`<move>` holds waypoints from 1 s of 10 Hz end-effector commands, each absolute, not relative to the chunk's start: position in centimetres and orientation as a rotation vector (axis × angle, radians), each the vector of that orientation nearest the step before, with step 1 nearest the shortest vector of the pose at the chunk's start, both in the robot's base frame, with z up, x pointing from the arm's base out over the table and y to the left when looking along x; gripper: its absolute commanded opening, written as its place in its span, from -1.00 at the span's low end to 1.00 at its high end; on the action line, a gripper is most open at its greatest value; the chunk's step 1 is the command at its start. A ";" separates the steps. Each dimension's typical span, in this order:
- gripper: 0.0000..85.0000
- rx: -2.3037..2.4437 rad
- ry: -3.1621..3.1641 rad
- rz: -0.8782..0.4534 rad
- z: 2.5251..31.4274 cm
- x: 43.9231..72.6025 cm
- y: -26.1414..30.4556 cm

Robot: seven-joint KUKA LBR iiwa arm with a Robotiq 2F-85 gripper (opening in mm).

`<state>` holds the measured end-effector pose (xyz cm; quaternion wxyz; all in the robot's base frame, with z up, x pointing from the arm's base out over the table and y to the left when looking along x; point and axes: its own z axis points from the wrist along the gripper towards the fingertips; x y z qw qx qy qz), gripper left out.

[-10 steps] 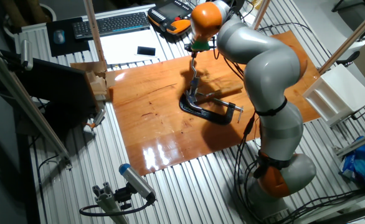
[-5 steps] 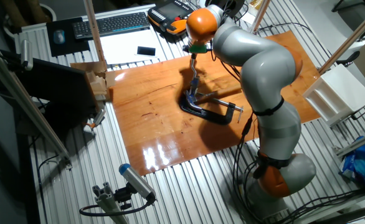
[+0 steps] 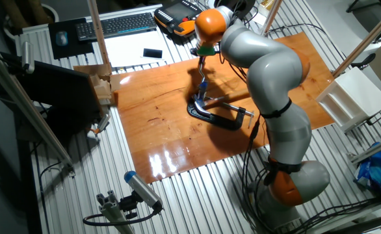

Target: Push down the lever

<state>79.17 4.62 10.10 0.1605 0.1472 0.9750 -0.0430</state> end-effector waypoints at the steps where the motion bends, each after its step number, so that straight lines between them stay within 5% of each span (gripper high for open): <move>1: -1.00 0.423 2.790 -0.123 9.9 79.3 4.6; 10: -1.00 0.408 2.814 -0.157 9.0 79.8 5.2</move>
